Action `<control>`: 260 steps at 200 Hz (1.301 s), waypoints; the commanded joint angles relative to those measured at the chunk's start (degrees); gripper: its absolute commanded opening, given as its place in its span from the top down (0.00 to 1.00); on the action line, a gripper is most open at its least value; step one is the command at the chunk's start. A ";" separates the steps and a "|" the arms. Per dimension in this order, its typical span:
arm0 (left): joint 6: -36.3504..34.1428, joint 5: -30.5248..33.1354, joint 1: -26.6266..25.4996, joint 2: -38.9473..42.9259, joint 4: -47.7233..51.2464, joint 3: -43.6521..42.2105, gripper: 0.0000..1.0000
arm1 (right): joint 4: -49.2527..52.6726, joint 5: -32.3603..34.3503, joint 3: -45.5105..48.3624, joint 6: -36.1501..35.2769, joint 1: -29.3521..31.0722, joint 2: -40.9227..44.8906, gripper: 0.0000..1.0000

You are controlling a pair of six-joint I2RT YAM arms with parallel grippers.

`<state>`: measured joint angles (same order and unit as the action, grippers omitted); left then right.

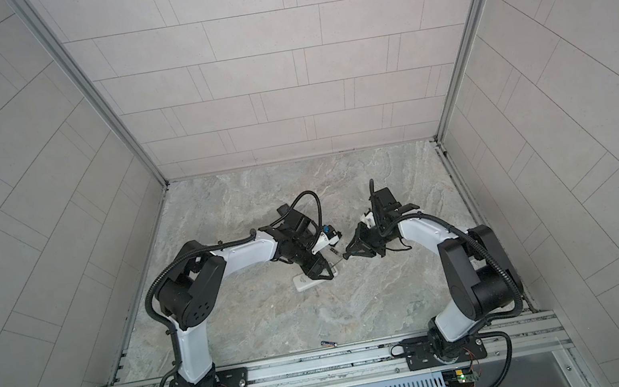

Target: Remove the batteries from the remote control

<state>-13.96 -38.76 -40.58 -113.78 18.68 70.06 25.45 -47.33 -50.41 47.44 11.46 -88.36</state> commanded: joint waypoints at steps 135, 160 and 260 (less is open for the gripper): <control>0.16 -0.93 0.51 -2.66 2.92 0.65 0.60 | -7.70 -0.79 3.92 9.88 -1.65 4.10 1.00; 0.33 -1.05 0.54 -2.85 3.39 0.74 0.60 | -8.22 0.24 4.16 10.96 -2.52 5.44 1.00; -0.02 -1.57 0.61 -3.20 4.59 1.48 0.60 | 6.25 5.98 -1.54 -2.83 2.11 7.30 1.00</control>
<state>-13.69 -40.73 -40.01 -114.76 19.75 71.22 25.67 -45.21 -49.36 49.60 11.29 -82.50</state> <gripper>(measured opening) 0.550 0.239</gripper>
